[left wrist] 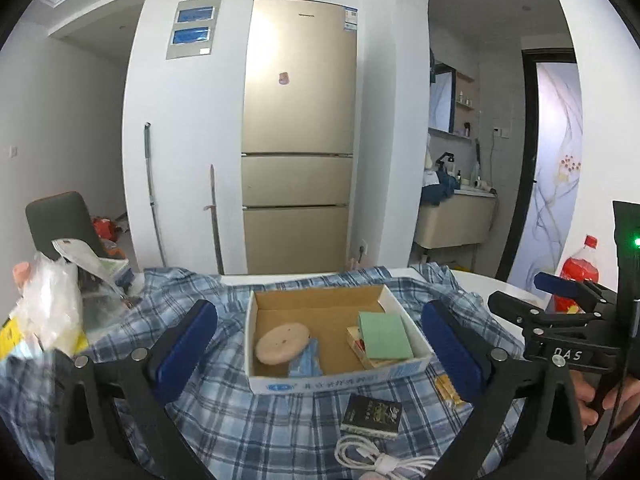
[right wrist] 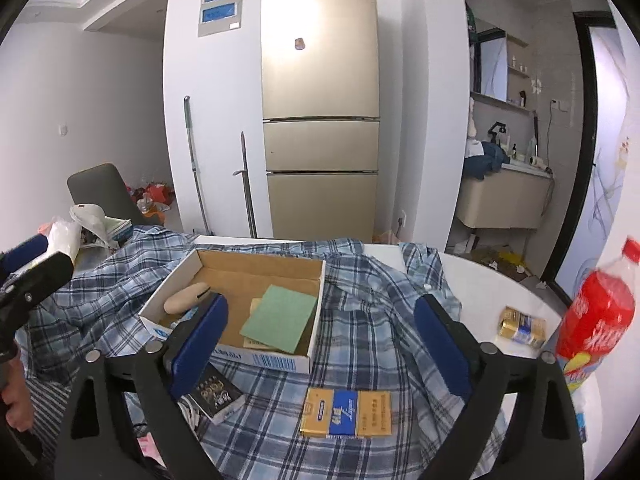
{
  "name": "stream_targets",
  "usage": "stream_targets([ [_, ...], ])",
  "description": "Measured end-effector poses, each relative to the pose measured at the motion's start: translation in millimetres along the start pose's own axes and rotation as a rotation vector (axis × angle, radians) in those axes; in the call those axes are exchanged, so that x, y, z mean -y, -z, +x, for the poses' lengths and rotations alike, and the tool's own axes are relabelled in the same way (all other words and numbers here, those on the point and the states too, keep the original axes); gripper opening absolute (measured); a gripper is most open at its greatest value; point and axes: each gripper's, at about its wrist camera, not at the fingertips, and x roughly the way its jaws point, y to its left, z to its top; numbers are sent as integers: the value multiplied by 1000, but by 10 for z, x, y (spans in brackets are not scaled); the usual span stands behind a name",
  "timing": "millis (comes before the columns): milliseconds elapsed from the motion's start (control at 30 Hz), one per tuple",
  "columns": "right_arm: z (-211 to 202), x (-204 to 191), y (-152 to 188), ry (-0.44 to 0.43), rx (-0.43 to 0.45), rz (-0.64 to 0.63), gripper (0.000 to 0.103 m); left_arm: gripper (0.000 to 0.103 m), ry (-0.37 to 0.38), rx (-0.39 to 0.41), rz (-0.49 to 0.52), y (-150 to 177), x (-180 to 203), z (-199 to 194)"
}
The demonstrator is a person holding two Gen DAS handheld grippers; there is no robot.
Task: Organize soft objects
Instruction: 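Withdraw both tools from the box and move toward the remaining items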
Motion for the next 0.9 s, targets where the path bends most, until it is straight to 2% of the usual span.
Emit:
stream_targets([
  [133,-6,62,175,8,18,46,103,103,-6,-26,38,217,73,103],
  [333,130,62,417,49,8,23,103,103,11,-67,90,584,195,291],
  [467,220,89,482,45,-42,24,103,103,19,-82,90,633,208,342],
  [900,305,169,527,74,-93,59,103,103,96,-186,75,690,201,562],
])
